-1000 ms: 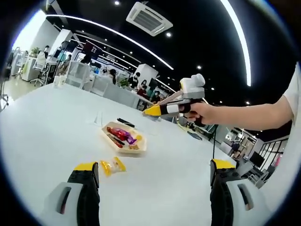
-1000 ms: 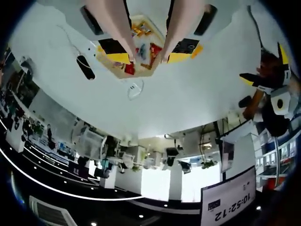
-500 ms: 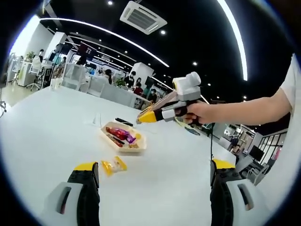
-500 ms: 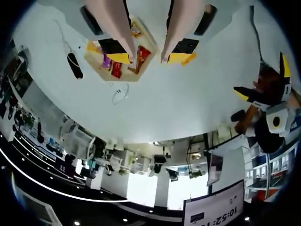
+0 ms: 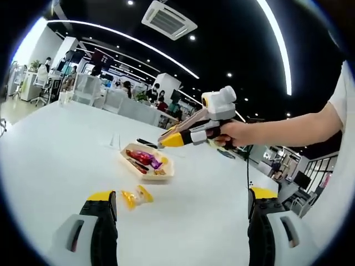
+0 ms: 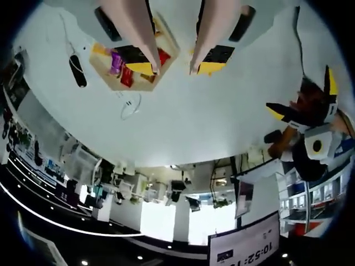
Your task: Place the target food into the container with the food tongs after gripping and lifting it, then release it inside without dropping or visibly crushing the food.
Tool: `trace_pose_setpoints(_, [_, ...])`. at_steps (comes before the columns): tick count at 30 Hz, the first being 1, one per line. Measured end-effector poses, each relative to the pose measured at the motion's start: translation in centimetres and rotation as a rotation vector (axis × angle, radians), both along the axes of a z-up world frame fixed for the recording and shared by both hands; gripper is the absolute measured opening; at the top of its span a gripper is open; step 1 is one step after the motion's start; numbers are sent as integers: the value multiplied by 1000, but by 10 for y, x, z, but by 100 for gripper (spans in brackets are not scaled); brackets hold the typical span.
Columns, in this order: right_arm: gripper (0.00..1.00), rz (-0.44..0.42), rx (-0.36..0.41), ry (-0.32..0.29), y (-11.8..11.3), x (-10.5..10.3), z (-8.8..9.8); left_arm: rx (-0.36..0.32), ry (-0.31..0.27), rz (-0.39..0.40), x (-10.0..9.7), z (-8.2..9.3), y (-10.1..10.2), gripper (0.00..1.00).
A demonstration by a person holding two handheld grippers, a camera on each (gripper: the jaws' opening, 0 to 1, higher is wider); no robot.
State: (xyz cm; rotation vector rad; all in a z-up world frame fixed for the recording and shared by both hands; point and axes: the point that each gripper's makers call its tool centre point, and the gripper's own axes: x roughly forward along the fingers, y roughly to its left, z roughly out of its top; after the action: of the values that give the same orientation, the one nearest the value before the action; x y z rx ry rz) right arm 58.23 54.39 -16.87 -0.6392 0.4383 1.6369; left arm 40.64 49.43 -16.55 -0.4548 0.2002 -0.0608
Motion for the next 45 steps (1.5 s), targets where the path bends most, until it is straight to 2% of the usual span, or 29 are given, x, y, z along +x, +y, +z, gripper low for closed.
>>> trace_pose_setpoints(7, [27,59,-16,15,0,-19,-6,-6,11,-1,3,-2,0,99])
trace_pose_setpoints(15, [27,168,-58,-26,-2,-39,-19,10,31,-1,-1,-2,5,99])
trace_pose_setpoints(30, [27,308,-125,-63,-12,-53,-47,13,58,-30,3,-6,-7,99])
trace_pose_setpoints(34, [27,328,-137,-54,-11,-58,-53,17,73,-36,3,-10,-6,99])
trace_pose_setpoints(38, [27,365,-154,-74,-10,-61,-58,18,79,-32,2,-12,-1,99])
trace_pose_setpoints(45, [28,386,-164,-74,-5,-62,-63,6,80,-9,2,-16,9,99])
